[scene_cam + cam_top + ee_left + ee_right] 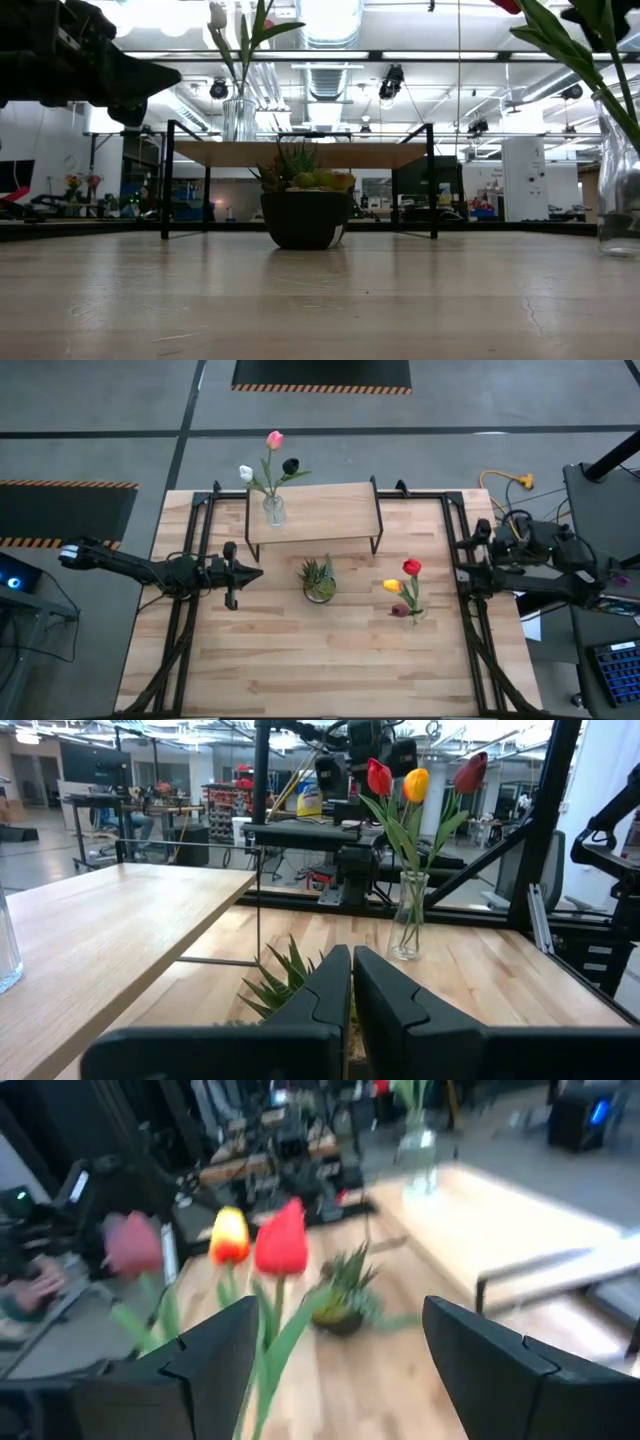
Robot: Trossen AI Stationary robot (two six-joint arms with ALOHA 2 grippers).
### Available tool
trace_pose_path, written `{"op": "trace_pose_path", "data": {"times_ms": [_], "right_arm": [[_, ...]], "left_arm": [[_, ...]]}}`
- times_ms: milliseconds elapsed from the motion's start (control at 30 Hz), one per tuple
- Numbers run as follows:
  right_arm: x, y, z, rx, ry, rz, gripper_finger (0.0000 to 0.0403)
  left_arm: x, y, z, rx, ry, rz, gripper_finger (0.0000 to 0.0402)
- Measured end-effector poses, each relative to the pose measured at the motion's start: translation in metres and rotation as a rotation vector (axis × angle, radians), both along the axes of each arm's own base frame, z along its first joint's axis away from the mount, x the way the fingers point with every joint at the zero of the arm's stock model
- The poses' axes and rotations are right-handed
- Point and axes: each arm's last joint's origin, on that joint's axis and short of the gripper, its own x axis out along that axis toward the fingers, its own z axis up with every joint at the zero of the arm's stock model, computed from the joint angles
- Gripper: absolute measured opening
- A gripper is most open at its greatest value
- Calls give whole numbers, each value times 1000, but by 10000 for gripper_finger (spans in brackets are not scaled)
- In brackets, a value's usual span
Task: Pick and place flowers into a vace then onto a shelf
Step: Put the transparent vase with the flowers on the shelf
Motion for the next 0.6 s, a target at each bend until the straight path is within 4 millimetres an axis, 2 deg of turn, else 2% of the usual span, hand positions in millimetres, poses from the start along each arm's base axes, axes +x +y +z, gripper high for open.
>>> {"op": "trace_pose_path", "data": {"times_ms": [167,367,600], "right_arm": [[-10,2,-8,75,135,-7,272],[-10,2,-18,148,231,-17,272],[-15,7,-27,299,341,98,272]], "left_arm": [[0,0,0,0,1,0,0],[0,0,0,-1,2,6,0],[0,1,-1,-3,5,30,0]]}}
